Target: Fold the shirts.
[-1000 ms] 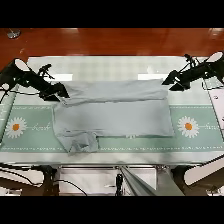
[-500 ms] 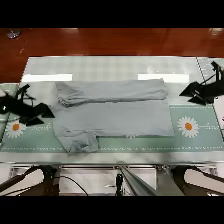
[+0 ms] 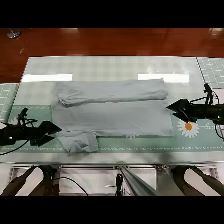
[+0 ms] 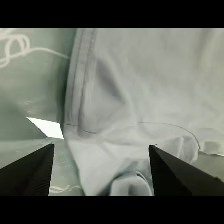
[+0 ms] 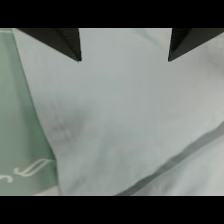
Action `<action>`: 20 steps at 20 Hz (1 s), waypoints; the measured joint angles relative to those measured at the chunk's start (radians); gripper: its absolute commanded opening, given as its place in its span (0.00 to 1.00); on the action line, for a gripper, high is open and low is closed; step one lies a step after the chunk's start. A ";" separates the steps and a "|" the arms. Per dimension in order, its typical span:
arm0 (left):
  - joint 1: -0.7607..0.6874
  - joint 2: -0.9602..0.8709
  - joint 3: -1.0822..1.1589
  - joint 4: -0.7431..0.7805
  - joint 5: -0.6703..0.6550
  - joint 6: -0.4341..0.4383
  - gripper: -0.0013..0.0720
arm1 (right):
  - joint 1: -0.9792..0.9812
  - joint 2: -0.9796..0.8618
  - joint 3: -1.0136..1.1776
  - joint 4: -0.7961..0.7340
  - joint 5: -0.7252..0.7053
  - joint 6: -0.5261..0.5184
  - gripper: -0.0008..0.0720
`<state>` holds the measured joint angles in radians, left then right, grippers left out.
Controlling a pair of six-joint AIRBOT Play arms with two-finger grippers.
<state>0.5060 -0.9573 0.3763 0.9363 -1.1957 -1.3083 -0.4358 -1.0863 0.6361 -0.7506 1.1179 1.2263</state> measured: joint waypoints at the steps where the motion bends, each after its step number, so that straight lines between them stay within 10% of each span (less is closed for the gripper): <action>1: -0.014 0.003 -0.014 -0.014 0.002 0.007 0.98 | 0.000 0.003 -0.007 0.005 -0.002 -0.003 0.86; 6: -0.121 0.010 -0.084 -0.100 0.052 0.033 0.97 | -0.001 0.009 -0.019 0.029 -0.002 -0.009 0.86; 7: -0.145 0.010 -0.093 -0.123 0.065 0.042 0.72 | -0.007 0.010 -0.019 0.032 -0.002 -0.010 0.86; 8: -0.163 0.010 -0.101 -0.130 0.083 0.051 0.19 | -0.021 0.010 -0.015 0.033 -0.002 -0.007 0.86; 9: -0.177 0.008 -0.106 -0.117 0.109 0.068 0.05 | -0.043 0.010 -0.008 0.031 0.000 -0.006 0.86; 20: -0.211 0.010 -0.114 -0.171 0.053 0.151 0.05 | -0.226 0.010 -0.082 -0.283 0.161 0.145 0.86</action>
<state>0.2951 -0.9474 0.2626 0.7650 -1.1427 -1.1572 -0.6621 -1.0760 0.5541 -1.0332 1.2789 1.3708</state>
